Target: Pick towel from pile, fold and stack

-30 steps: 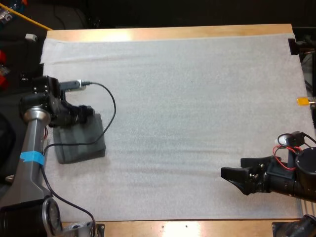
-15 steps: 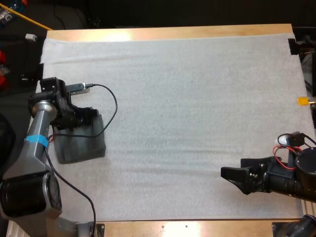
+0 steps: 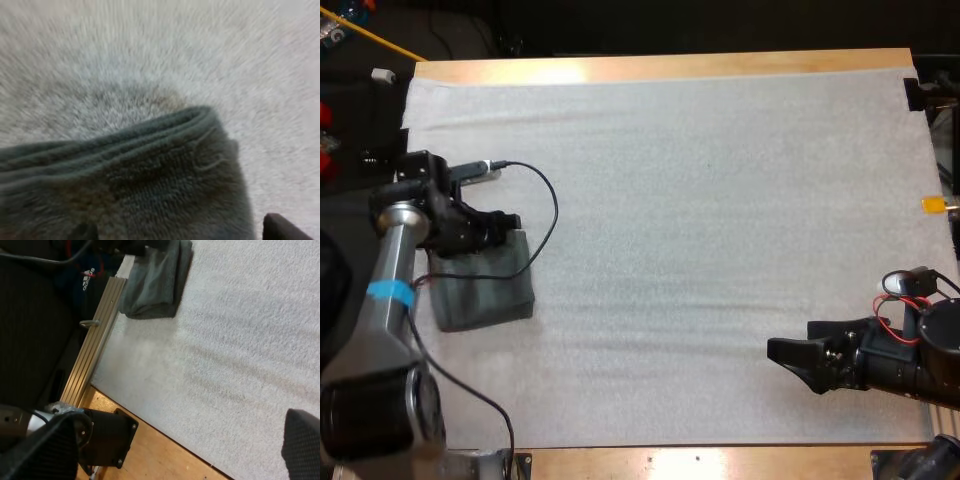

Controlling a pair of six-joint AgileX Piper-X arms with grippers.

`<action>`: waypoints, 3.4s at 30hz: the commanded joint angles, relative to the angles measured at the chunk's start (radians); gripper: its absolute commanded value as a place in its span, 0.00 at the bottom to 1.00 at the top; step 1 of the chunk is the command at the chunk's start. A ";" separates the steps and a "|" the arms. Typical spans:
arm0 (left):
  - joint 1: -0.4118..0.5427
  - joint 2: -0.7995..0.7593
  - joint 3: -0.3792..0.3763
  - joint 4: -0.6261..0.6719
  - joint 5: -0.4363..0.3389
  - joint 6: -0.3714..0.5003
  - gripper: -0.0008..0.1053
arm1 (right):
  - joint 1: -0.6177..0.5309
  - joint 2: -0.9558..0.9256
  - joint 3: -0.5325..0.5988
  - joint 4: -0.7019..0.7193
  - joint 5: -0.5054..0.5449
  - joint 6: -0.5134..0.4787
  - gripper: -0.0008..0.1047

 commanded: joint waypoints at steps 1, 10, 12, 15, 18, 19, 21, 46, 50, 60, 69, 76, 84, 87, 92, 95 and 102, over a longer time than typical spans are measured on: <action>-0.004 -0.055 -0.010 0.006 0.006 -0.003 0.59 | 0.002 -0.001 -0.008 0.001 -0.013 -0.002 0.77; -0.004 -0.302 -0.010 0.057 0.023 -0.003 0.59 | 0.002 -0.001 -0.008 -0.003 0.069 -0.026 0.77; -0.007 -0.353 -0.010 0.081 0.023 -0.003 0.59 | 0.002 0.002 -0.008 -0.012 0.108 -0.042 0.77; -0.014 -0.435 -0.010 0.115 0.033 -0.001 0.59 | 0.002 0.023 -0.008 -0.045 0.165 -0.079 0.77; -0.034 -0.514 -0.010 0.147 0.037 0.002 0.59 | -0.001 0.061 -0.008 -0.086 0.231 -0.102 0.77; -0.043 -0.541 -0.010 0.158 0.036 0.002 0.59 | 0.000 0.080 -0.008 -0.103 0.251 -0.112 0.77; -0.063 -0.590 -0.010 0.171 0.036 0.002 0.59 | -0.004 0.109 -0.008 -0.122 0.263 -0.132 0.77; -0.237 -0.830 -0.010 0.290 0.036 0.052 0.59 | -0.676 0.158 -0.008 0.032 0.262 -0.470 0.77; -0.237 -0.853 -0.010 0.293 0.014 0.052 0.59 | -0.708 0.087 -0.008 0.077 0.280 -0.498 0.77; -0.237 -0.982 0.065 0.351 0.013 0.103 0.59 | -0.708 -0.128 -0.008 0.226 0.282 -0.573 0.77; -0.237 -1.185 0.240 0.479 0.013 0.099 0.59 | -0.708 -0.329 -0.008 0.265 0.283 -0.541 0.77; -0.237 -1.398 0.290 0.521 0.013 0.104 0.59 | -0.708 -0.491 -0.008 0.281 0.283 -0.541 0.77; -0.237 -1.656 0.301 0.528 0.007 0.104 0.59 | -0.708 -0.642 -0.008 0.360 0.283 -0.541 0.77; -0.237 -1.748 0.301 0.565 0.007 0.104 0.59 | -0.708 -0.652 -0.014 0.397 0.283 -0.541 0.77; -0.231 -1.753 0.287 0.622 0.003 0.140 0.59 | -0.708 -0.651 -0.007 0.402 0.283 -0.541 0.77; -0.231 -1.754 0.294 0.573 0.001 0.163 0.59 | -0.708 -0.651 -0.003 0.370 0.286 -0.543 0.77; -0.231 -1.752 0.295 0.353 -0.001 0.164 0.59 | -0.708 -0.651 0.060 0.196 0.286 -0.543 0.77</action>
